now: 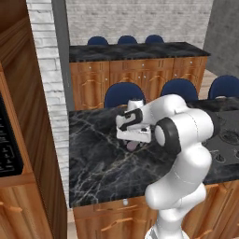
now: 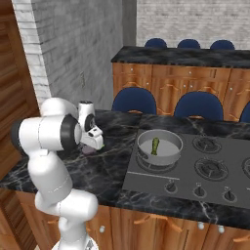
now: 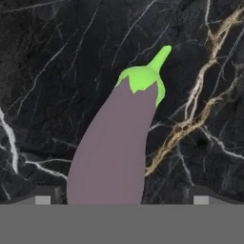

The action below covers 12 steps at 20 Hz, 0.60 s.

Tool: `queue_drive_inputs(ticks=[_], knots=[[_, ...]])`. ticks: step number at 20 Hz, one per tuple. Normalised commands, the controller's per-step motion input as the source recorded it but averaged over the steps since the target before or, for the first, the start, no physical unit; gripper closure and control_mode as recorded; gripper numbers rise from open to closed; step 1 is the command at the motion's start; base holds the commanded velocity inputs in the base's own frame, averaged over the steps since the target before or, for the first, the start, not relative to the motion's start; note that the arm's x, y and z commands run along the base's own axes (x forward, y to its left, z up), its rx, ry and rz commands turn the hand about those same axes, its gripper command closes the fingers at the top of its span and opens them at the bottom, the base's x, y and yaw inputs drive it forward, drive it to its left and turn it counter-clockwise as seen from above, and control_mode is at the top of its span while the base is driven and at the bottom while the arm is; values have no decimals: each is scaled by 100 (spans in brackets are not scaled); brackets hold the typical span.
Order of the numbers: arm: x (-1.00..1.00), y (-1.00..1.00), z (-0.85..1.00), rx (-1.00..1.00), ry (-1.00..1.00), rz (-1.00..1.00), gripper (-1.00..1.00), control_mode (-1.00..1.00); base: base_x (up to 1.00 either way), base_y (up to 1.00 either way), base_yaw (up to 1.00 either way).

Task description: Put the squash and eggplant in the pot. Retrieve the spatula and lightly stir the vegetables in the pot.

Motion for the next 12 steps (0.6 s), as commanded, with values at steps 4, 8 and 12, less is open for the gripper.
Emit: queue_drive_inputs(ticks=[4, 8, 12], knots=[[11, 11, -21, 0, 0, -3, -100, -100, 0, 0, 0], [0, 0, -25, 0, 4, 0, -100, -100, 0, 0, 0], [0, 0, -5, 0, 9, 0, 100, -100, 0, 0, 0]])
